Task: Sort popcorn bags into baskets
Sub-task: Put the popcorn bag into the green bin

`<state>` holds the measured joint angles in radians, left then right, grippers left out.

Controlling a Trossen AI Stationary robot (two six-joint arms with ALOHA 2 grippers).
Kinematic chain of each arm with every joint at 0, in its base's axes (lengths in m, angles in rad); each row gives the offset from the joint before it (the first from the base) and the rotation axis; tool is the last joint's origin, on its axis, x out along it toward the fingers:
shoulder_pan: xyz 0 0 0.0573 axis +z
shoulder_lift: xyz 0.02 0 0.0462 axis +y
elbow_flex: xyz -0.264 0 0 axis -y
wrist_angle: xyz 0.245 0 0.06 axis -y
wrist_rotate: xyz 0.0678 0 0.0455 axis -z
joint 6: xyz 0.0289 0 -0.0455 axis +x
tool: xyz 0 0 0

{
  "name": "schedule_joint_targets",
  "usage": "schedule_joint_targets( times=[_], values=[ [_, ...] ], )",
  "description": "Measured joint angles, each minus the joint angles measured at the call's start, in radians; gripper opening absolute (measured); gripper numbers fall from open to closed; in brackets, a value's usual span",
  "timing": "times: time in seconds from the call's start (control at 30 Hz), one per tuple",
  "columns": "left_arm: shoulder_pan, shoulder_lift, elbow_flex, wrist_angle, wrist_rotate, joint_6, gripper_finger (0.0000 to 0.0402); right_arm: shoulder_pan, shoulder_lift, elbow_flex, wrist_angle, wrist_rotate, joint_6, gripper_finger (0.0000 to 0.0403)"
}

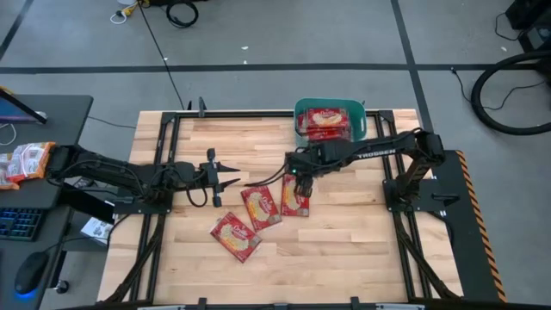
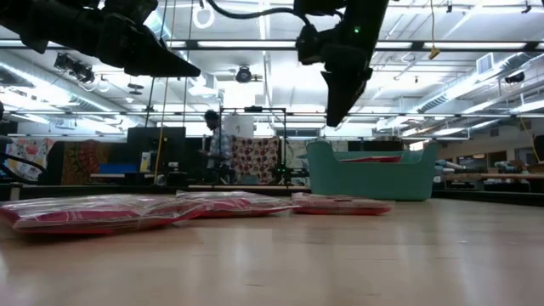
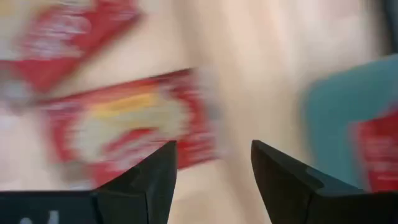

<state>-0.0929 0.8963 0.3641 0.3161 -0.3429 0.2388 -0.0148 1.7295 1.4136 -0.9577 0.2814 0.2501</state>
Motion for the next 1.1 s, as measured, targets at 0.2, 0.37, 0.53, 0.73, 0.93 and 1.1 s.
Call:
schedule_joint_targets(
  times=[0.2, 0.37, 0.53, 0.73, 0.93, 1.1],
  values=[
    [0.000, 0.000, 0.000, 0.006, 0.000, -0.001, 0.0130, 0.073, 0.001, -0.099, 0.006, -0.065, 0.117, 0.0207],
    [0.000, 0.000, 0.000, 0.044, 0.001, -0.001, 0.0130, 0.175, 0.001, -0.243, 0.105, 0.063, 0.164, 0.0206],
    [0.000, 0.026, 0.000, 0.094, 0.097, -0.059, 0.0130, 0.263, 0.001, -0.338, 0.241, 0.124, 0.174, 0.0205],
    [0.000, 0.136, 0.000, 0.100, 0.167, -0.193, 0.0130, 0.318, 0.000, -0.401, 0.435, 0.279, 0.065, 0.0204],
    [-0.006, 0.221, 0.053, -0.126, 0.423, -0.369, 0.0130, 0.313, 0.000, -0.482, 0.737, 0.357, -0.157, 0.0204],
    [-0.069, 0.282, 0.128, -0.322, 0.452, -0.414, 0.0130, 0.279, 0.000, -0.494, 0.942, 0.388, -0.326, 0.0203]
  ],
)
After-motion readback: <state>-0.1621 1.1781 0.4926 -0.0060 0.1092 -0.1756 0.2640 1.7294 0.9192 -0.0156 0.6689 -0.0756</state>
